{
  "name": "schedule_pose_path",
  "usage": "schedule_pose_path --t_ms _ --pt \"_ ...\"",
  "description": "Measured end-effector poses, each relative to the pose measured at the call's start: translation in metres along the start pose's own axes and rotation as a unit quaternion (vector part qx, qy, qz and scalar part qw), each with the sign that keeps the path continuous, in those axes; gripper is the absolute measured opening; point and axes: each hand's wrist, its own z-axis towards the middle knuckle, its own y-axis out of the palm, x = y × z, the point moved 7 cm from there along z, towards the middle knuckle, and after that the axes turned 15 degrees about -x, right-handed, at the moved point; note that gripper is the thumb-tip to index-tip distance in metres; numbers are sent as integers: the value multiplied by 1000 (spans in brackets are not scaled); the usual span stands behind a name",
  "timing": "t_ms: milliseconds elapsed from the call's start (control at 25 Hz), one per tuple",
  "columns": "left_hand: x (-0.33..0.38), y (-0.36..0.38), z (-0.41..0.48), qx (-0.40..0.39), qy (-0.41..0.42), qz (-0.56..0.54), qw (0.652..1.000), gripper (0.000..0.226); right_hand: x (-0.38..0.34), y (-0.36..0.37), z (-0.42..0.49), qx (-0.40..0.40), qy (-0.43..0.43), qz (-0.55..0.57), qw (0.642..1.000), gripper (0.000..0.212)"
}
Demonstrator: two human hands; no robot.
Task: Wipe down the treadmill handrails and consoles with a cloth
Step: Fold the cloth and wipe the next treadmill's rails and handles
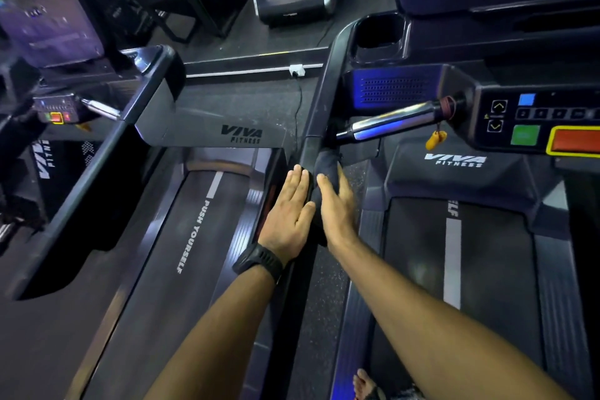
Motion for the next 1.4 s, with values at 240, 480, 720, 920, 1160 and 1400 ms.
schedule_pose_path --t_ms 240,480,720,920,1160,1400 --pt "0 3 -4 -7 -8 -3 1000 64 12 -6 7 11 55 30 998 54" --pt "-3 5 -10 -2 -11 -12 1000 64 8 -9 16 8 3 22 1000 55" --pt "-3 7 -13 1 1 -12 1000 77 3 1 -11 -2 -89 -27 996 61" --pt "-3 10 -17 1 -6 -13 1000 80 34 6 -31 3 19 15 1000 62" --pt "-3 13 -22 -3 -6 -14 1000 81 36 -1 -14 14 45 30 998 55" --pt "-5 12 -28 -5 -5 -34 999 81 20 2 -21 13 -46 -11 999 54"
